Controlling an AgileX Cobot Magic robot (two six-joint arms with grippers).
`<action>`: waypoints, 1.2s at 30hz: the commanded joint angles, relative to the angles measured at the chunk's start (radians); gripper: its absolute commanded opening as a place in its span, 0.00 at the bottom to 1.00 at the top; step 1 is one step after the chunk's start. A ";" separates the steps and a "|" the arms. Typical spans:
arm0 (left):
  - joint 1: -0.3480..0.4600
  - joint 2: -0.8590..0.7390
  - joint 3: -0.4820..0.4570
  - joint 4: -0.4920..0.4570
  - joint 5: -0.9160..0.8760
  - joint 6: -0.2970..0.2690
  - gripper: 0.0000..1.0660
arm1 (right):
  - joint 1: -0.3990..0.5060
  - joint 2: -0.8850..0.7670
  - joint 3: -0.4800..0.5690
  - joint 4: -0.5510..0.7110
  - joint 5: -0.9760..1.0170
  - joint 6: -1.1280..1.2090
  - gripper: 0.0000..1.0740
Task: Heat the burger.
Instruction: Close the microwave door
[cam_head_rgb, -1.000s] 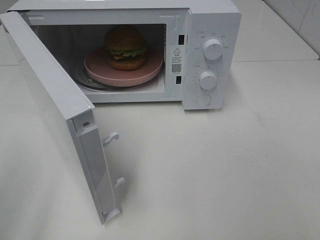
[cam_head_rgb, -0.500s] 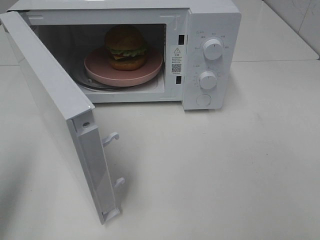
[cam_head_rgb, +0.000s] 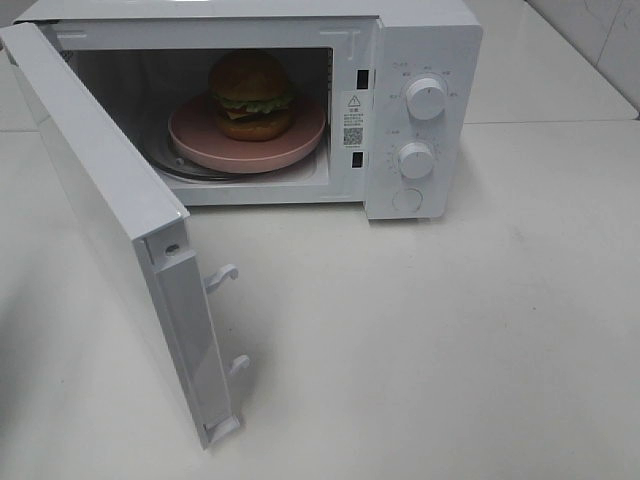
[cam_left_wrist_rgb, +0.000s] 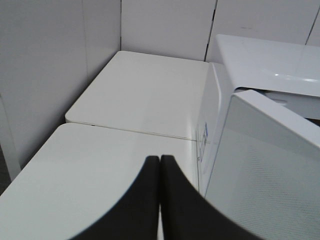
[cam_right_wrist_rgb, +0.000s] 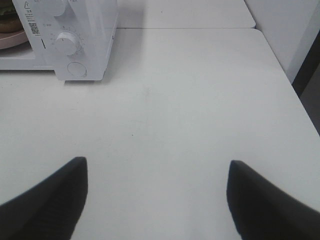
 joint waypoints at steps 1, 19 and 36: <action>-0.005 0.039 0.067 0.063 -0.178 -0.079 0.00 | -0.006 -0.025 0.001 0.003 -0.009 -0.007 0.69; -0.005 0.557 0.081 0.592 -0.699 -0.463 0.00 | -0.006 -0.025 0.001 0.003 -0.009 -0.007 0.69; -0.114 0.756 0.021 0.593 -0.748 -0.465 0.00 | -0.006 -0.025 0.001 0.003 -0.009 -0.007 0.69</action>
